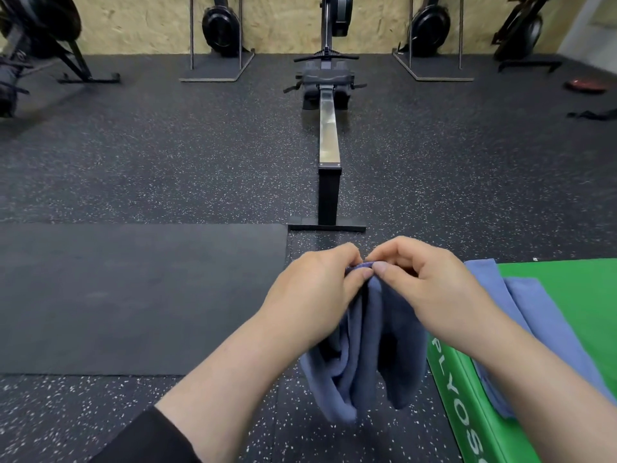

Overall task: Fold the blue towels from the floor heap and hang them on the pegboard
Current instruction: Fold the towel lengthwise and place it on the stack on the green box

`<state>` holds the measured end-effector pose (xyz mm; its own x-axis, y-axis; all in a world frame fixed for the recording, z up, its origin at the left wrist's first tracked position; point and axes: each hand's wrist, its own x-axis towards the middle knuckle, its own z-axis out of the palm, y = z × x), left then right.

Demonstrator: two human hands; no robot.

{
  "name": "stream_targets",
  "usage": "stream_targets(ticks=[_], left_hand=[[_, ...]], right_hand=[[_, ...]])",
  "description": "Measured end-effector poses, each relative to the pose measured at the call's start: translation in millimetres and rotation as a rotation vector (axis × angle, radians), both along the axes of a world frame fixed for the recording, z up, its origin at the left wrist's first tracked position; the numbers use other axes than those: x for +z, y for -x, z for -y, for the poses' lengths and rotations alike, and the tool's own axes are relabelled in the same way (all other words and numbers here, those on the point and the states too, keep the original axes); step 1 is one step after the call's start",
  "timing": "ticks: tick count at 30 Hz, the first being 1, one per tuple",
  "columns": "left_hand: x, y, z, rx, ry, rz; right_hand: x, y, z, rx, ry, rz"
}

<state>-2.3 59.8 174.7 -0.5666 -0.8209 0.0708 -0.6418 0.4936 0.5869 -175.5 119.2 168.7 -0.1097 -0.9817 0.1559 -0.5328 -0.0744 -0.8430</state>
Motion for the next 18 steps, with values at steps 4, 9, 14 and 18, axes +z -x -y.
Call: stream_targets(ticks=[4, 9, 14, 18], left_hand=[[4, -6, 6, 0.179, 0.068, -0.073], [5, -22, 22, 0.328, 0.064, -0.026], [9, -15, 8, 0.078, 0.039, -0.033], [4, -5, -4, -0.063, 0.003, 0.004]], right_hand=[[-4, 3, 0, -0.022, -0.047, -0.052], [-7, 5, -1, -0.041, -0.065, -0.175], [-6, 5, 1, -0.047, -0.032, -0.158], [-8, 2, 2, -0.002, -0.024, -0.190]])
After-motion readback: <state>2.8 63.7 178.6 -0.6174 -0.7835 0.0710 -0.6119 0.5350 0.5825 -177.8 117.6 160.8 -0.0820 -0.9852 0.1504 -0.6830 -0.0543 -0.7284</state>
